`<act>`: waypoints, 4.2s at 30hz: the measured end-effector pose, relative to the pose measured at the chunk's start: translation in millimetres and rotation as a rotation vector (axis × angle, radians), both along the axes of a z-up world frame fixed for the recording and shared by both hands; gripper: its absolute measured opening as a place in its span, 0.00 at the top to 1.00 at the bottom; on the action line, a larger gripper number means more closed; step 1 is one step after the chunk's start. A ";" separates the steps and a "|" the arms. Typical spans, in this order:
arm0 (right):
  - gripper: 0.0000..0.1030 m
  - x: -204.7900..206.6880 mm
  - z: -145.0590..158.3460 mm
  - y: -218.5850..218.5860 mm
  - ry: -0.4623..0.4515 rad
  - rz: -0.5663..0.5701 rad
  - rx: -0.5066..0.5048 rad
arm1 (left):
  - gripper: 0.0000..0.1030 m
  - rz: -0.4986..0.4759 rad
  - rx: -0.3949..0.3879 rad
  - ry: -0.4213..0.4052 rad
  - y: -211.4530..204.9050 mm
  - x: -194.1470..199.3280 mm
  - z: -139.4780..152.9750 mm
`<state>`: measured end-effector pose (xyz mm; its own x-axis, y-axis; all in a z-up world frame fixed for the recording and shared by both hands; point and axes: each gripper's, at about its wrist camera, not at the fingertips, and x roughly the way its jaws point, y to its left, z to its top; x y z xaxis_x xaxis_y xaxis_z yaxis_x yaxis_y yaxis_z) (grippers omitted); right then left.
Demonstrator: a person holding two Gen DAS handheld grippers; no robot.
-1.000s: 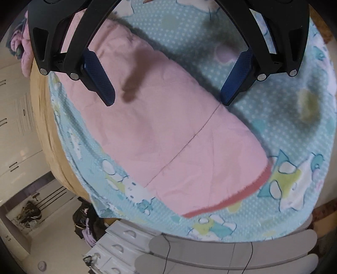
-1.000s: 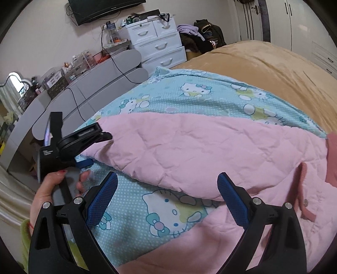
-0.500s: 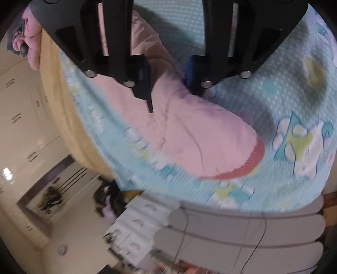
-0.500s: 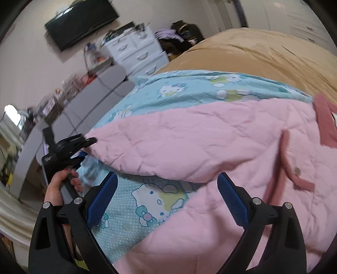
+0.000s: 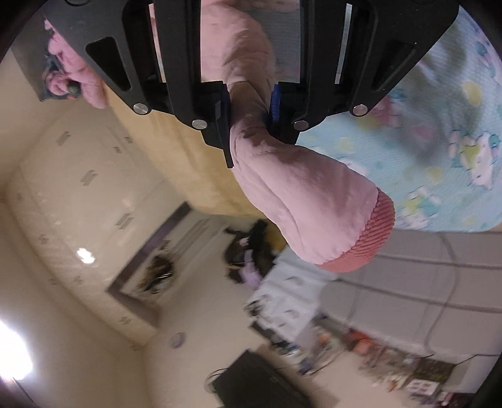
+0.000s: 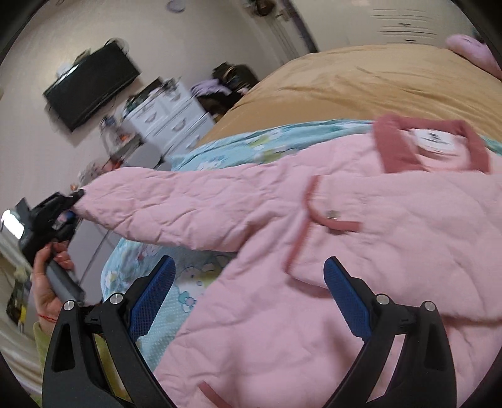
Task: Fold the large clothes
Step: 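Lift the sleeve with the left tool and carry it across the jacket body, then lay the sleeve onto the jacket and open the left tool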
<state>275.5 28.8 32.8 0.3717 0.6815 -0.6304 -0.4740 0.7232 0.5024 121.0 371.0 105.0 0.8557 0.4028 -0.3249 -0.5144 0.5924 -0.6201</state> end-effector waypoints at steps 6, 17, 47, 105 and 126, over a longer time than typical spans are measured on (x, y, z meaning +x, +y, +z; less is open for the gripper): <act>0.08 -8.9 7.7 -60.9 0.016 -0.086 0.019 | 0.89 -0.110 0.063 -0.089 -43.0 10.7 36.0; 0.08 -22.3 16.8 -144.0 0.002 -0.215 0.063 | 0.89 -0.256 0.236 -0.060 -140.0 38.9 85.9; 0.08 -33.4 3.2 -273.8 0.044 -0.389 0.168 | 0.89 -0.548 0.490 0.082 -314.9 108.5 66.1; 0.23 48.4 -39.0 -287.0 0.193 -0.488 0.186 | 0.09 -0.935 0.471 0.430 -323.2 192.8 -76.5; 0.90 73.4 43.5 -252.2 -0.236 -0.415 -0.027 | 0.09 -0.684 0.154 0.329 -182.0 195.5 -72.2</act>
<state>349.0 -223.4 76.4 0.7445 0.4294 -0.5112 -0.2410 0.8869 0.3941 316.5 189.0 32.8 0.7996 -0.1197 -0.5885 -0.1462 0.9117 -0.3840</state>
